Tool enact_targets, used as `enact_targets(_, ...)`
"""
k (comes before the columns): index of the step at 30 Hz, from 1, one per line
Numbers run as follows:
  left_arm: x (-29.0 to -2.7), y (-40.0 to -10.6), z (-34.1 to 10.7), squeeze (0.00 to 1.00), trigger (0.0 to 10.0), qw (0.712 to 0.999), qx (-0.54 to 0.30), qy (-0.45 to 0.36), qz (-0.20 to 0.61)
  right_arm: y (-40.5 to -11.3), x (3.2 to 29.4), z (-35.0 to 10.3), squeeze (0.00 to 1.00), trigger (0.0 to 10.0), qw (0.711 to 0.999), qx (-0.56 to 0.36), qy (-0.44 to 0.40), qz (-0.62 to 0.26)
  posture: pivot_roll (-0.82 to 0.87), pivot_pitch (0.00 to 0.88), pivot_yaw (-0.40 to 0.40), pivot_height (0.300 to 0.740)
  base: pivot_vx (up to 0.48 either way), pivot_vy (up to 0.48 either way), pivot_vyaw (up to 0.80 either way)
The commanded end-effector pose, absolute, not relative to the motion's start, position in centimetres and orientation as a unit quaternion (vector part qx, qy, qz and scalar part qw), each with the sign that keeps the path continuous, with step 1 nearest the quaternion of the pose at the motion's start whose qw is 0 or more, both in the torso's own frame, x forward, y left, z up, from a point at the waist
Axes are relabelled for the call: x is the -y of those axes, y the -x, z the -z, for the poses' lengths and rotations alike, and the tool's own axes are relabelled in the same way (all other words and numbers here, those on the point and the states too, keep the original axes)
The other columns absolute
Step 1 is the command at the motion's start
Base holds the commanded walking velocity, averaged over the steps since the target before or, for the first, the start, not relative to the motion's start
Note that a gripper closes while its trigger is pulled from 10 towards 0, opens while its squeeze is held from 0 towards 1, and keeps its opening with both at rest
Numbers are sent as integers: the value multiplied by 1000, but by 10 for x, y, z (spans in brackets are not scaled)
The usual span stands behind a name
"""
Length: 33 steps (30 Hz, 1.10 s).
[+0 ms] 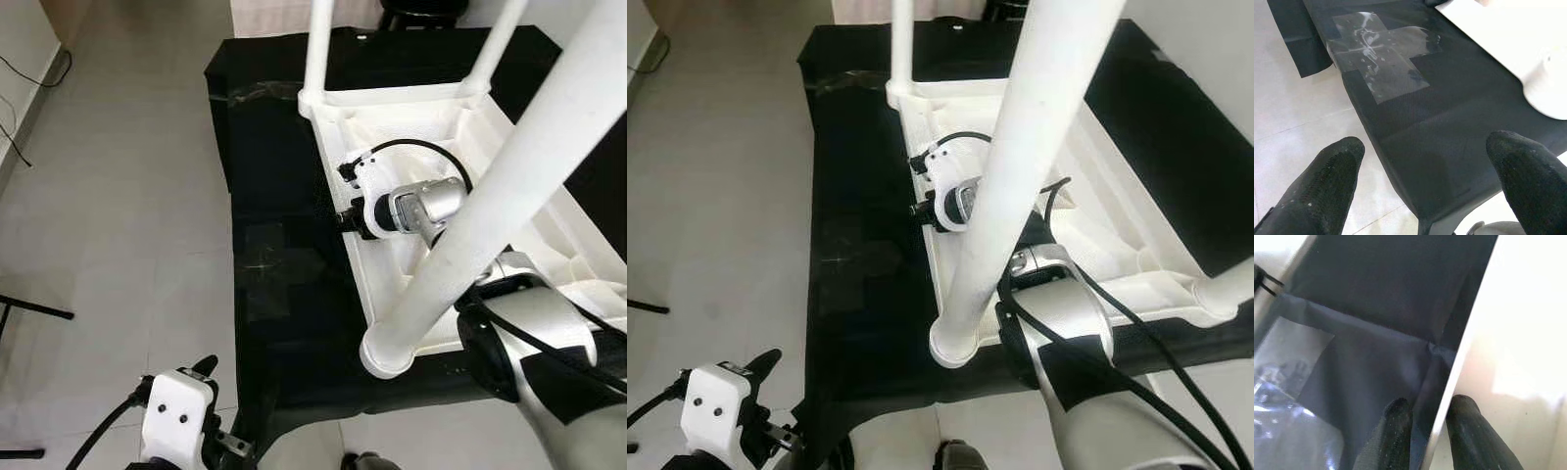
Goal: Building children table
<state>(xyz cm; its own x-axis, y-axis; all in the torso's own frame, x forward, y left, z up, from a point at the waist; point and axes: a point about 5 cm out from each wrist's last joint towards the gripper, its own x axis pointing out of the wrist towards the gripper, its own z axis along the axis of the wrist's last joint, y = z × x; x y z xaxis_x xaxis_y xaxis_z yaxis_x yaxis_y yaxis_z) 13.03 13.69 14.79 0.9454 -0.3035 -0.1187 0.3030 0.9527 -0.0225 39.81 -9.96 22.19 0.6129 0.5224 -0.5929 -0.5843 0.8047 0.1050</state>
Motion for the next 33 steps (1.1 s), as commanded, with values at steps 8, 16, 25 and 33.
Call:
enact_targets(8,-138,-130,-143,0,10000,985,-75,3,156,-367,37,-202,0,3686,833,-349,-4,-430,102,220,-59,740,0,0,0)
enact_targets(16,-138,-132,-142,0,10000,985,-73,3,157,-350,-19,-195,655,10000,859,-312,-49,-403,101,216,-63,740,0,0,0)
enact_targets(25,-138,-134,-142,0,10000,985,-71,1,156,-375,5,-204,1000,10000,939,-207,-84,-262,99,212,-67,740,0,0,0)
enact_targets(33,-138,-135,-141,0,10000,984,-71,-1,161,-388,46,-228,1000,10000,950,-139,-145,-237,94,203,-60,740,0,0,0)
